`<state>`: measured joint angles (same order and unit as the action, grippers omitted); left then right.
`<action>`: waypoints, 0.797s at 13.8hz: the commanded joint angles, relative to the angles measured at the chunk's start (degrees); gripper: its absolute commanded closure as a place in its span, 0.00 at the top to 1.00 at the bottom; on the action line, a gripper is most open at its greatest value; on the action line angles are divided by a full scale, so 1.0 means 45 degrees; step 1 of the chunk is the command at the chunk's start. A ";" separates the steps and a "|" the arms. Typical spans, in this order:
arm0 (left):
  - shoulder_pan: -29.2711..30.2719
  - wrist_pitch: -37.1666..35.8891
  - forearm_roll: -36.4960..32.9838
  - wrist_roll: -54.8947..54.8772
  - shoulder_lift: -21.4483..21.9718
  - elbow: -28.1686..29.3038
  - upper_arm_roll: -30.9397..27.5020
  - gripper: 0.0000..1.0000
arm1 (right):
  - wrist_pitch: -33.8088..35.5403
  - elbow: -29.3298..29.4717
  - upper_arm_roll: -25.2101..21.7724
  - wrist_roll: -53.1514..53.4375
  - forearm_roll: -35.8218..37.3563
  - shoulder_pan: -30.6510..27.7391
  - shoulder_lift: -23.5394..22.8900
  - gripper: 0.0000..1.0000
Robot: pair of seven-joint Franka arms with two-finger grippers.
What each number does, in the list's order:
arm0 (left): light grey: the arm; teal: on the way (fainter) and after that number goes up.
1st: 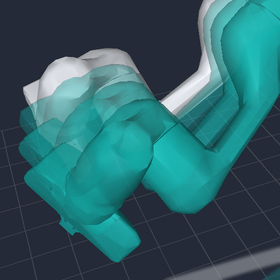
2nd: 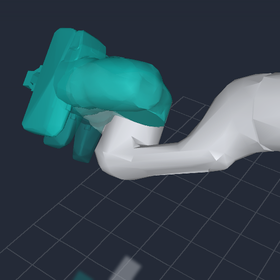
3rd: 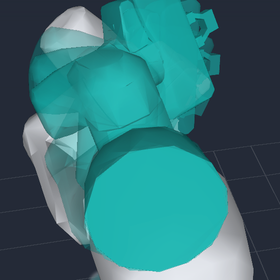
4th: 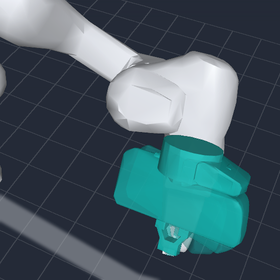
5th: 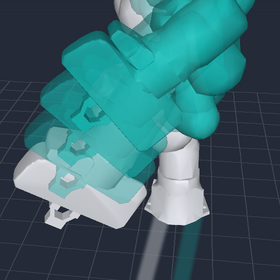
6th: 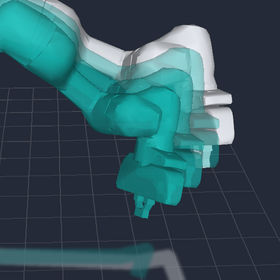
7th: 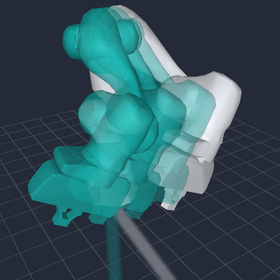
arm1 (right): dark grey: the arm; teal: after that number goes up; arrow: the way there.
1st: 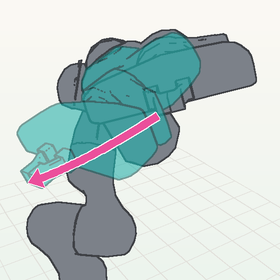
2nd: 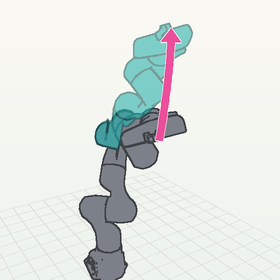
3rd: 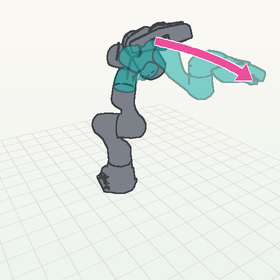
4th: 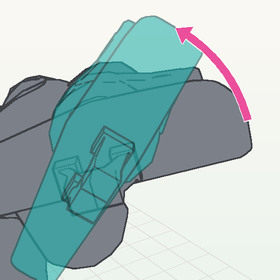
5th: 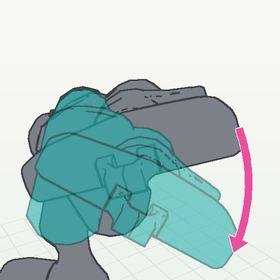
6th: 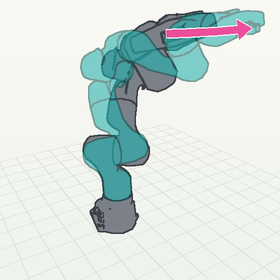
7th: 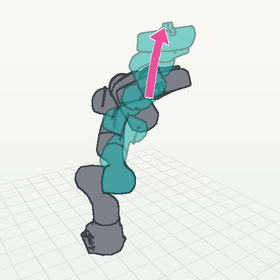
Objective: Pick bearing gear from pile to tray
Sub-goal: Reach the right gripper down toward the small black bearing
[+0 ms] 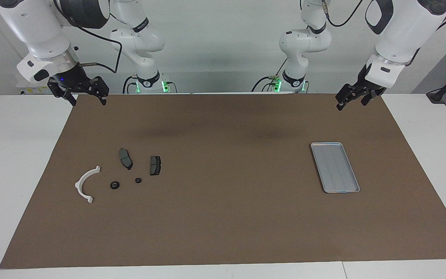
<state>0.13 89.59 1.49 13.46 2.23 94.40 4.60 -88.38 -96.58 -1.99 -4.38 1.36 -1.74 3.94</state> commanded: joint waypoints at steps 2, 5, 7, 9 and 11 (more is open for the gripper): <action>-0.0127 0.0150 0.0137 -0.0043 0.0382 0.0429 -0.0123 1.00 | -0.0360 -0.0335 0.0071 -0.0315 -0.0049 -0.0432 0.0238 1.00; -0.0127 0.0131 0.0137 -0.0043 0.0382 0.0429 -0.0123 1.00 | -0.0708 -0.0354 0.0071 -0.0373 -0.0166 -0.0667 0.0063 1.00; -0.0127 0.0150 0.0137 -0.0043 0.0382 0.0429 -0.0123 1.00 | -0.1178 -0.0257 0.0071 -0.0393 -0.0166 -0.0707 -0.0268 1.00; -0.0127 0.0150 0.0137 -0.0043 0.0382 0.0429 -0.0123 1.00 | -0.1919 -0.0237 0.0071 -0.0373 -0.0107 -0.0746 -0.0735 1.00; -0.0127 0.0131 0.0137 -0.0043 0.0382 0.0429 -0.0123 1.00 | -0.2699 -0.0139 0.0071 -0.0393 -0.0146 -0.0901 -0.1574 1.00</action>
<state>0.13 89.59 1.49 13.46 2.23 94.40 4.60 -97.35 -97.55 -2.06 -4.63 1.38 -4.22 0.32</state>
